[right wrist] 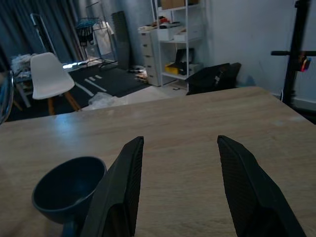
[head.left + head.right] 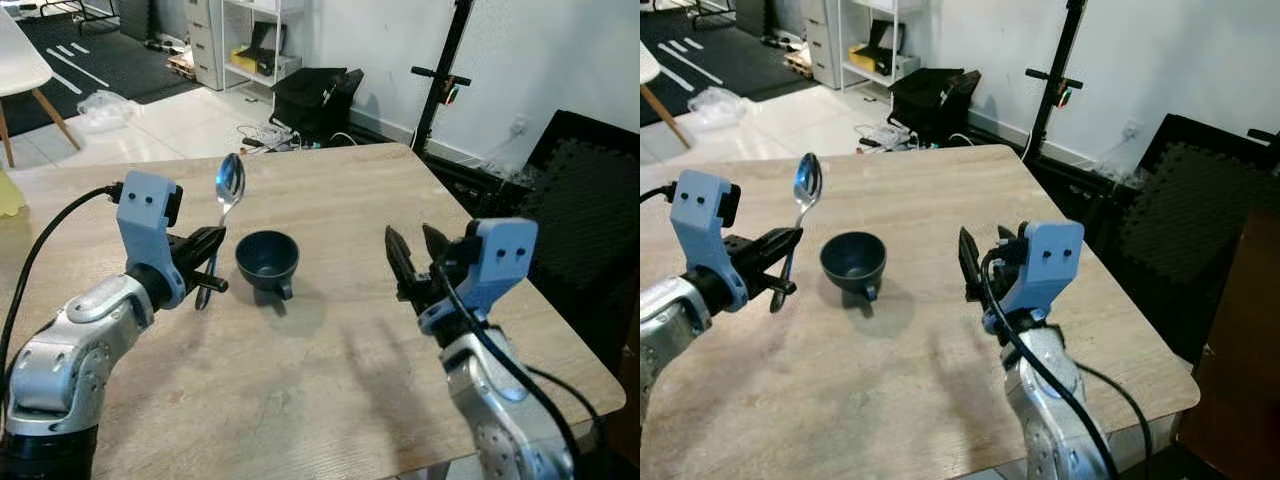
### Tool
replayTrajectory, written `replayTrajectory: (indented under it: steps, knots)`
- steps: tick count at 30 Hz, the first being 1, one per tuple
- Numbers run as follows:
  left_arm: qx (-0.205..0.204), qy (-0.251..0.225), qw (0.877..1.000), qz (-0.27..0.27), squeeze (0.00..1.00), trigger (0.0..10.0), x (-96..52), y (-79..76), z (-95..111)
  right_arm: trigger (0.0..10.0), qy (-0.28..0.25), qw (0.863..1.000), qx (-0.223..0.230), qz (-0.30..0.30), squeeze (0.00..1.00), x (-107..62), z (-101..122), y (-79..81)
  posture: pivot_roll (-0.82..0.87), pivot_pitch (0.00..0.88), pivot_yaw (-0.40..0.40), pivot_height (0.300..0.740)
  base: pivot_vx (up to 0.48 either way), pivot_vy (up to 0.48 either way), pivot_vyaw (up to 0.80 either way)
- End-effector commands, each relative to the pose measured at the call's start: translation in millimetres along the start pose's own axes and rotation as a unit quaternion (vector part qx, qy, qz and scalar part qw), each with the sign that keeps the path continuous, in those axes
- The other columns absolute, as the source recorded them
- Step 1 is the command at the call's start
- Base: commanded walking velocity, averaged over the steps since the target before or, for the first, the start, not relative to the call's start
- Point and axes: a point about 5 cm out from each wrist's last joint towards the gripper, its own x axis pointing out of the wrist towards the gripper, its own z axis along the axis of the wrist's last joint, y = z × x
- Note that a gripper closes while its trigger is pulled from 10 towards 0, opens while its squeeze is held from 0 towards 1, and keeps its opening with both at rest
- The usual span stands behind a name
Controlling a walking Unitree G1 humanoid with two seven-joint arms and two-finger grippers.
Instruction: Setting the table
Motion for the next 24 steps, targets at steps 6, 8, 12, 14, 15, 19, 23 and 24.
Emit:
replayTrajectory:
  steps: [6, 8, 12, 14, 15, 19, 23, 24]
  knots:
    - [0.012, -0.001, 1.000, 0.018, 0.00, 10.0, 7.2, -3.0, -7.2, 10.0, -0.009, 1.000, -0.003, -0.022, 0.00, -1.3, 1.3, -8.6, 0.08, 0.076, 0.018, 0.740, 0.000, 0.000, 0.00]
    - [0.021, 0.002, 1.000, 0.021, 0.00, 10.0, 9.0, -3.4, -8.7, 10.0, -0.007, 1.000, 0.000, -0.027, 0.00, -1.0, 0.8, -10.6, 0.08, 0.077, 0.018, 0.740, 0.000, -0.304, 0.00]
    - [0.014, -0.002, 1.000, 0.024, 0.00, 10.0, 13.7, -6.6, -9.4, 10.0, -0.008, 0.999, 0.010, -0.037, 0.00, -1.4, 0.5, -13.1, 0.08, 0.080, 0.020, 0.740, 0.301, -0.332, -0.80]
    - [0.015, -0.002, 1.000, 0.023, 0.00, 10.0, 14.8, -7.8, -9.4, 10.0, -0.008, 0.999, 0.010, -0.038, 0.00, -1.4, 0.7, -13.4, 0.08, 0.080, 0.020, 0.740, 0.337, -0.337, -0.80]
    - [0.015, -0.003, 1.000, 0.021, 0.00, 10.0, 15.7, -8.8, -9.5, 10.0, -0.008, 0.999, 0.009, -0.038, 0.00, -1.4, 0.8, -13.5, 0.08, 0.081, 0.021, 0.740, 0.341, -0.334, -0.80]
    - [0.017, -0.005, 1.000, 0.018, 0.00, 10.0, 17.5, -9.9, -9.8, 10.0, -0.009, 0.999, 0.007, -0.040, 0.00, -1.6, 1.6, -14.9, 0.07, 0.084, 0.025, 0.740, 0.350, -0.325, -0.80]
    - [0.018, -0.007, 1.000, 0.015, 0.00, 10.0, 19.4, -10.4, -10.0, 10.0, -0.009, 0.999, 0.008, -0.045, 0.00, -1.9, 1.6, -17.6, 0.07, 0.086, 0.027, 0.740, 0.353, -0.322, -0.80]
    - [0.019, -0.007, 1.000, 0.014, 0.00, 10.0, 19.8, -11.0, -10.2, 10.0, -0.009, 0.999, 0.008, -0.046, 0.00, -1.9, 1.7, -18.0, 0.07, 0.086, 0.027, 0.740, 0.352, -0.319, -0.80]
